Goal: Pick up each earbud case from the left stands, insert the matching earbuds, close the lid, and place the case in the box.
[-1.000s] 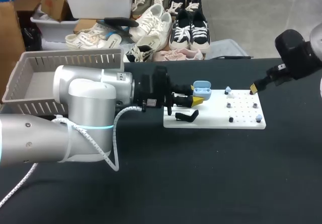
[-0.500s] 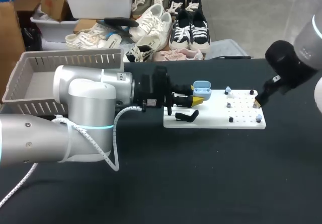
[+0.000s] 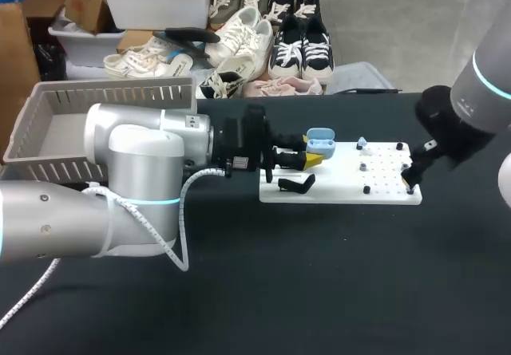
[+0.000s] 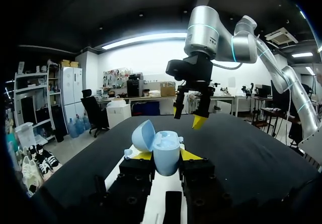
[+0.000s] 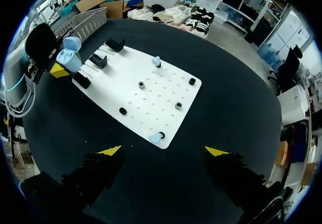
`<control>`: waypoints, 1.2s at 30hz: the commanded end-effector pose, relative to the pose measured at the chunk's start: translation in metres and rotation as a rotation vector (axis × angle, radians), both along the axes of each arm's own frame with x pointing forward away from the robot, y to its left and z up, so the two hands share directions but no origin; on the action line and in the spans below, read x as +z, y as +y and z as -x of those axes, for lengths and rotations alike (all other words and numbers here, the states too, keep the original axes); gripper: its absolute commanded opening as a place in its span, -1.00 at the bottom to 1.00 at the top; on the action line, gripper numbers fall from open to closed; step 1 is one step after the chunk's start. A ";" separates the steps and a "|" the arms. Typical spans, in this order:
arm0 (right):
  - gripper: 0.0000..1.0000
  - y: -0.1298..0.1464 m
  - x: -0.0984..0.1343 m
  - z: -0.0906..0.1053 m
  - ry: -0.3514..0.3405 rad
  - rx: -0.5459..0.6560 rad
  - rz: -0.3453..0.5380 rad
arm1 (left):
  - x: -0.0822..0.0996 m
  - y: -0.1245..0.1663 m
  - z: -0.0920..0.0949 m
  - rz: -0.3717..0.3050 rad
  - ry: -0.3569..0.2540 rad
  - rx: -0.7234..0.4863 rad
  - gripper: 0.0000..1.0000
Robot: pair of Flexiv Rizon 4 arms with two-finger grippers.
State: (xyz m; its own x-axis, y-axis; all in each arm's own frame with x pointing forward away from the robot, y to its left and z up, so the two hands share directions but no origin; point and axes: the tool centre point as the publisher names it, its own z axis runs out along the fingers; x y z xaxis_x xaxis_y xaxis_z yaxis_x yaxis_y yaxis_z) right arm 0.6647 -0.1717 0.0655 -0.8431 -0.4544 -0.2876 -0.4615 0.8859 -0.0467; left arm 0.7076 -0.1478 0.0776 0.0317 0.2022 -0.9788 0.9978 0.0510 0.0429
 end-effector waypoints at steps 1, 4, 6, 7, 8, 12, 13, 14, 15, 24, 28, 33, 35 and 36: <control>1.00 -0.001 -0.004 0.010 -0.122 -0.083 0.179 | 0.000 0.000 0.002 0.002 -0.003 0.007 -1.00; 1.00 -0.002 -0.008 0.012 -0.141 -0.109 0.188 | 0.000 0.000 0.002 0.002 -0.003 0.007 -1.00; 1.00 -0.001 -0.010 0.014 -0.160 -0.127 0.206 | 0.000 0.000 0.002 0.002 -0.003 0.007 -1.00; 1.00 -0.001 -0.011 0.014 -0.166 -0.133 0.211 | 0.000 0.000 0.002 0.002 -0.003 0.007 -1.00; 1.00 -0.001 -0.012 0.015 -0.176 -0.140 0.216 | 0.000 0.000 0.002 0.002 -0.003 0.007 -1.00; 1.00 0.001 -0.014 0.016 -0.198 -0.167 0.219 | 0.000 0.000 0.002 0.002 -0.003 0.007 -1.00; 1.00 0.002 -0.015 0.017 -0.200 -0.168 0.219 | 0.000 0.000 0.002 0.002 -0.003 0.007 -1.00; 1.00 0.003 -0.016 0.017 -0.204 -0.171 0.214 | 0.000 0.000 0.002 0.002 -0.003 0.007 -1.00; 1.00 0.004 -0.017 0.016 -0.205 -0.174 0.210 | 0.000 0.000 0.002 0.002 -0.003 0.007 -1.00; 1.00 0.013 -0.024 0.013 -0.211 -0.207 0.147 | 0.000 0.000 0.002 0.002 -0.003 0.007 -1.00; 1.00 0.017 -0.028 0.010 -0.218 -0.216 0.132 | 0.000 0.000 0.002 0.002 -0.003 0.007 -1.00; 1.00 0.017 -0.033 0.007 -0.211 -0.227 0.124 | 0.000 0.000 0.002 0.002 -0.003 0.007 -1.00; 1.00 0.017 -0.035 0.006 -0.203 -0.230 0.119 | 0.000 0.000 0.002 0.002 -0.003 0.007 -1.00; 1.00 0.017 -0.036 0.005 -0.201 -0.232 0.118 | 0.000 0.000 0.002 0.002 -0.003 0.007 -1.00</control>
